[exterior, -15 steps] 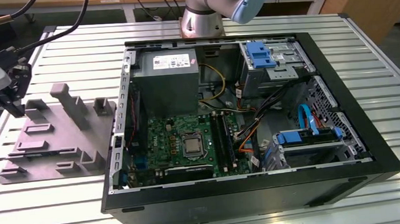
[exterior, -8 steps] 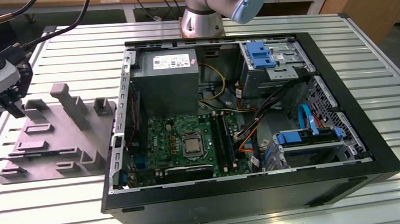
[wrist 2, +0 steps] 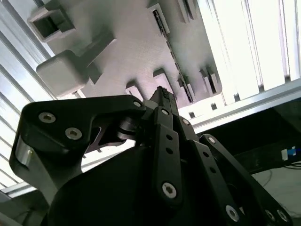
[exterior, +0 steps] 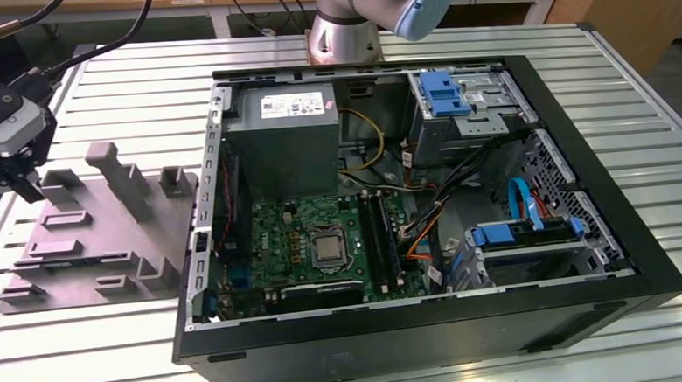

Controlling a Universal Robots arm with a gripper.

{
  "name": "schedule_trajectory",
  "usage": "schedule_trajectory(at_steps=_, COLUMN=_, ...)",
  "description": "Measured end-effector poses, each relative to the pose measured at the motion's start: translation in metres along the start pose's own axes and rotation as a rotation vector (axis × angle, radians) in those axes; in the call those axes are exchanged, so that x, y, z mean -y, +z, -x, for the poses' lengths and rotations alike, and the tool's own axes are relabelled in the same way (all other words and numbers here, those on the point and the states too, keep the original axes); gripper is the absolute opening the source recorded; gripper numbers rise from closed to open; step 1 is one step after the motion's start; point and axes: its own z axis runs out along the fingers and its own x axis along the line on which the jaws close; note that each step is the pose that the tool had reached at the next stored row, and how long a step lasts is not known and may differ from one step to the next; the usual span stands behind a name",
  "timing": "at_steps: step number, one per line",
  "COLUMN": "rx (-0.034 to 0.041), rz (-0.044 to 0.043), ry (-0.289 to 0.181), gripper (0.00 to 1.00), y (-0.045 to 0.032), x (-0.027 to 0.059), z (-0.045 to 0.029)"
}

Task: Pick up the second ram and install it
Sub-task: 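Pick up the second ram and move it above second insertion slot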

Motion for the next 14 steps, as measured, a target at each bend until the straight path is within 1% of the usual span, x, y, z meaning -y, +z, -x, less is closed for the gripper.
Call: schedule_trajectory(at_steps=14, rx=-0.0112, rz=0.0006, ry=-0.254, gripper=0.10, y=0.0046, x=0.0002, z=0.0000)
